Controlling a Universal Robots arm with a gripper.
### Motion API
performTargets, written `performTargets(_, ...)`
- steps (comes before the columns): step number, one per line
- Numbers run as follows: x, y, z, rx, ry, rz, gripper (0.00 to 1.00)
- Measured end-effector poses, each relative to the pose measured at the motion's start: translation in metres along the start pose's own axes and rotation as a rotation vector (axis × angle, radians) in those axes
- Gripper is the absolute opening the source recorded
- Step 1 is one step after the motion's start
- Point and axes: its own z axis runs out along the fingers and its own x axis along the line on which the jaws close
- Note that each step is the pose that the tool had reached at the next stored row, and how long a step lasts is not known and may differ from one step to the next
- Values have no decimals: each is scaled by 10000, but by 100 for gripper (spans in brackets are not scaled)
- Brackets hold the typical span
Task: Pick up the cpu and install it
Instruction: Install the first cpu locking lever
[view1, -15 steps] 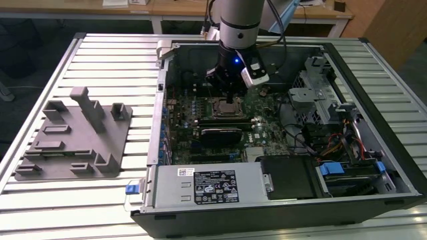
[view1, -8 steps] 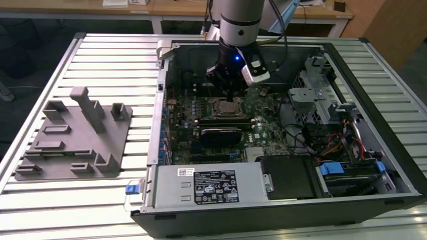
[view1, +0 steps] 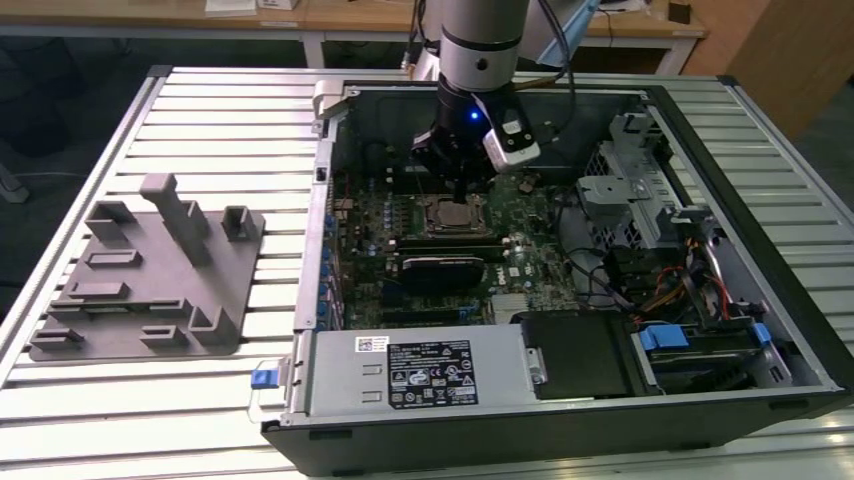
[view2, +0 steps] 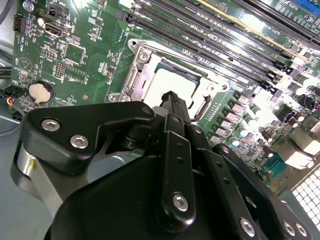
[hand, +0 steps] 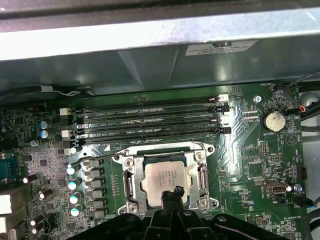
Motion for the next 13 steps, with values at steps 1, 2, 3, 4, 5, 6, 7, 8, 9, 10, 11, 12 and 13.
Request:
performTargets(1, 0, 0, 0, 0, 0, 0, 11)
performTargets(2, 0, 0, 0, -1, 0, 0, 11)
performTargets(3, 0, 0, 0, -1, 0, 0, 11)
performTargets(4, 0, 0, 0, 0, 0, 0, 11)
performTargets(5, 1, 0, 0, 0, 0, -1, 11)
performTargets(6, 5, -1, -1, 1, 1, -1, 11)
performTargets(7, 10, -1, -1, 1, 0, -1, 11)
performTargets(8, 21, -3, -2, 0, 1, 0, 11)
performTargets(9, 36, -4, -1, -3, 0, -1, 11)
performTargets(10, 59, -7, -2, -3, 0, 0, 11)
performTargets(11, 79, -9, -1, -6, -2, 1, 11)
performTargets(12, 96, -10, -1, -7, -2, 0, 11)
performTargets(13, 114, -12, -2, -8, -2, 0, 11)
